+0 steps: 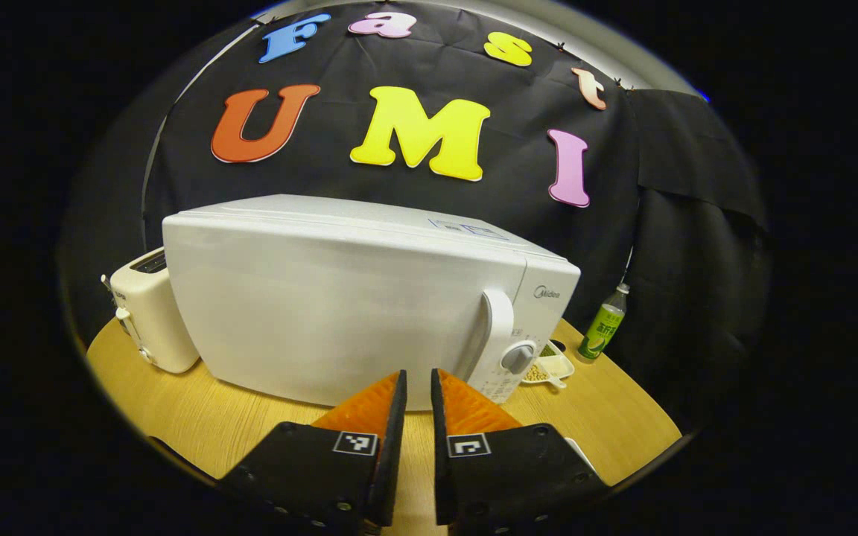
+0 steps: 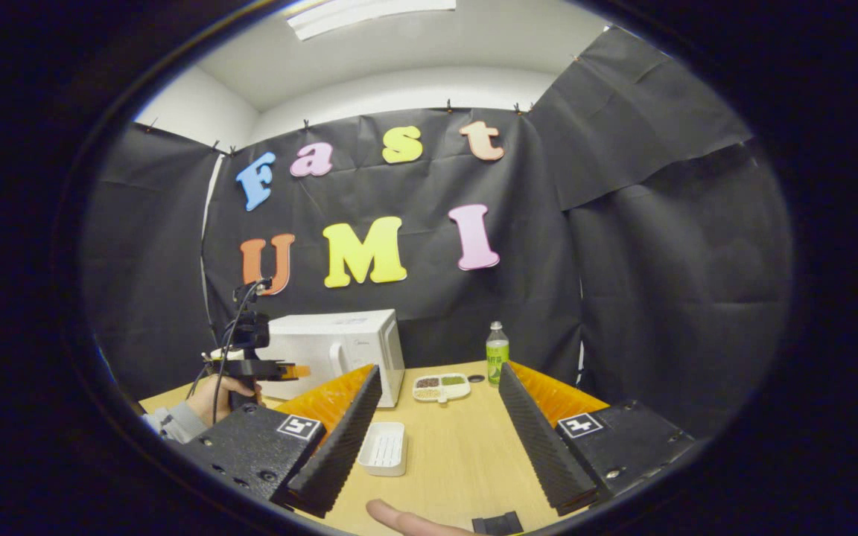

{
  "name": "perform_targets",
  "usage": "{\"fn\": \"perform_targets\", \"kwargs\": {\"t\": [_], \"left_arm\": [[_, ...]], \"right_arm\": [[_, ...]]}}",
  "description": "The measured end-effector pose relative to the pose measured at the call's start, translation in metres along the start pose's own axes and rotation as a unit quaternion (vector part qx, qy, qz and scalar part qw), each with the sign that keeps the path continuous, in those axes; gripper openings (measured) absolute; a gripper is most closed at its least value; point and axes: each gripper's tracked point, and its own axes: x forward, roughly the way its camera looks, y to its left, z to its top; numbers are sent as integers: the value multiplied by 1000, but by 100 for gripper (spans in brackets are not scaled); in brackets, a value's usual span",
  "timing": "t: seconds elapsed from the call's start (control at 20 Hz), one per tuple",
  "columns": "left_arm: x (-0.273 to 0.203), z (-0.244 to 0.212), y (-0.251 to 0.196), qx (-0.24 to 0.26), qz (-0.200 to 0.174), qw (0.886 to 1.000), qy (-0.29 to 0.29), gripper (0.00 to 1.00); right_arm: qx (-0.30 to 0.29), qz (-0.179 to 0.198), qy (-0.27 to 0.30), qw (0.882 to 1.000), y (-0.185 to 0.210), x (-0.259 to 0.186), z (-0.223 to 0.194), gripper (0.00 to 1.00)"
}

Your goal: Open the microwave oven with the left hand, put the food in, and close the microwave oven.

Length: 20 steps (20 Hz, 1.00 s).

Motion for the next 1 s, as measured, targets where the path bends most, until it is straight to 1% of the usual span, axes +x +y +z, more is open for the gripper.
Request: {"fn": "perform_targets", "kwargs": {"t": [0.05, 0.1, 0.15, 0.2, 0.25, 0.3, 0.35, 0.4, 0.45, 0.5, 0.55, 0.65, 0.8, 0.85, 0.95, 1.0], "left_arm": [[-14, -1, -2, -1, -2, 1000, 1, 33], [-30, 0, -3, 0, 2, 1000, 1, 40], [-44, 2, -2, 5, 9, 1000, -3, 75], [-62, 6, 2, 15, 24, 1000, -14, 73], [-78, 14, 5, 25, 35, 999, -26, 94], [-93, 15, 6, 31, 44, 998, -35, 96], [-108, 18, 5, 32, 49, 997, -43, 95], [-122, 22, 4, 31, 52, 997, -50, 96], [-137, 26, 3, 30, 55, 996, -57, 95], [-152, 32, 2, 31, 58, 996, -66, 95], [-166, 40, 3, 35, 65, 994, -78, 95], [-196, 54, 2, 46, 85, 991, -95, 95], [-234, 80, -3, 65, 92, 984, -136, 95], [-246, 87, -3, 72, 100, 982, -146, 95], [-270, 95, -2, 92, 118, 975, -162, 95], [-281, 98, -2, 100, 125, 972, -172, 84]], "right_arm": [[6, -3, -5, 1000, 2, -2, 4, 100], [9, -6, -11, 1000, 5, -5, 9, 91], [9, -9, -16, 1000, 8, -8, 12, 100], [7, -11, -21, 1000, 11, -11, 17, 91], [5, -11, -25, 1000, 16, -15, 21, 100], [4, -12, -28, 1000, 19, -17, 26, 91], [4, -13, -29, 999, 22, -20, 29, 91], [3, -15, -31, 999, 23, -22, 33, 91], [3, -18, -32, 999, 24, -24, 37, 100], [2, -20, -33, 999, 26, -25, 41, 100], [0, -23, -35, 999, 27, -27, 45, 91], [-2, -30, -41, 999, 29, -28, 54, 91], [-6, -31, -41, 999, 34, -33, 62, 91], [-5, -29, -41, 999, 36, -37, 66, 100], [0, -23, -50, 998, 40, -43, 76, 100], [1, -23, -56, 998, 40, -46, 82, 91]]}}
